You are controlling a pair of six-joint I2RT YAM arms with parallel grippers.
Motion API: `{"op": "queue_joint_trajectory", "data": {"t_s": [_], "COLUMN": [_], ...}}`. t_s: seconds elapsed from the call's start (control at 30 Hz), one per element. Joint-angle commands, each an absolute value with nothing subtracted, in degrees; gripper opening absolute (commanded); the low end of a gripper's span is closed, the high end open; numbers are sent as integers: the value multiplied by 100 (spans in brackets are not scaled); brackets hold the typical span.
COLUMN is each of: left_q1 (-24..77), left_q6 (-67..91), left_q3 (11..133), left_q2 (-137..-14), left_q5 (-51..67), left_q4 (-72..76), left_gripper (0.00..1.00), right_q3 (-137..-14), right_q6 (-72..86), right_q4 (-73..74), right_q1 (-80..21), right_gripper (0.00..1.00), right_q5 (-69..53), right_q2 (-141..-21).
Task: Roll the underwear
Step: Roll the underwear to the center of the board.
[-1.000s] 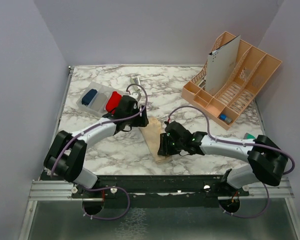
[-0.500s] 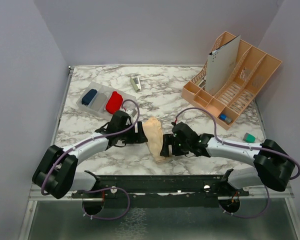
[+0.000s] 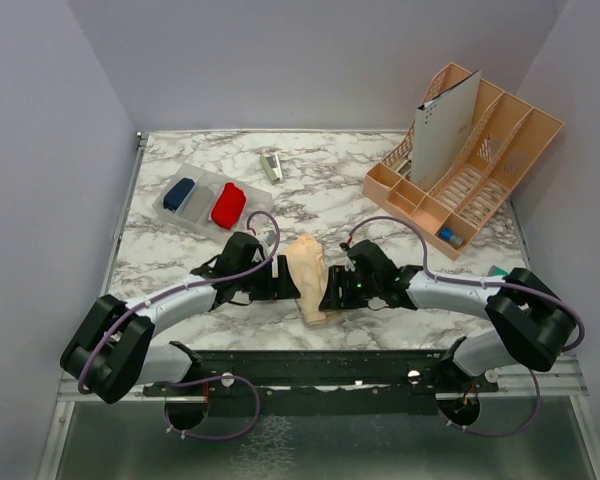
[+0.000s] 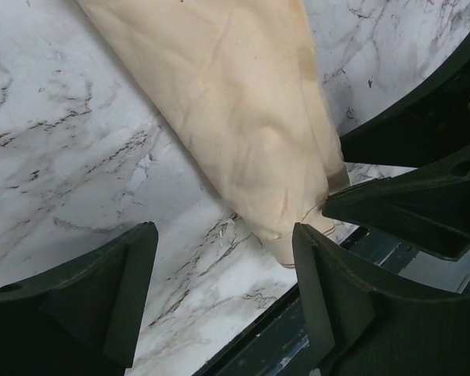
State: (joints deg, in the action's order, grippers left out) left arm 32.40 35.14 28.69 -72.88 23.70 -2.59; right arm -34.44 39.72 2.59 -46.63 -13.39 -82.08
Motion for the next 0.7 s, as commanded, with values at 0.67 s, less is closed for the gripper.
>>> {"op": "queue_joint_trajectory", "data": {"t_s": [0.67], "left_q1": [3985], "left_q6": [4132], "left_q3": [2399], "left_q2": [-6765], "left_q5": [2255], "left_q4": [-127], "left_gripper": [38], "right_q3": [-2936], "right_q6": [4584], "right_q4": [-802], "right_q1": [-4664], "right_gripper": [58], "right_q5": [-2035], "right_q2": [-8807]}}
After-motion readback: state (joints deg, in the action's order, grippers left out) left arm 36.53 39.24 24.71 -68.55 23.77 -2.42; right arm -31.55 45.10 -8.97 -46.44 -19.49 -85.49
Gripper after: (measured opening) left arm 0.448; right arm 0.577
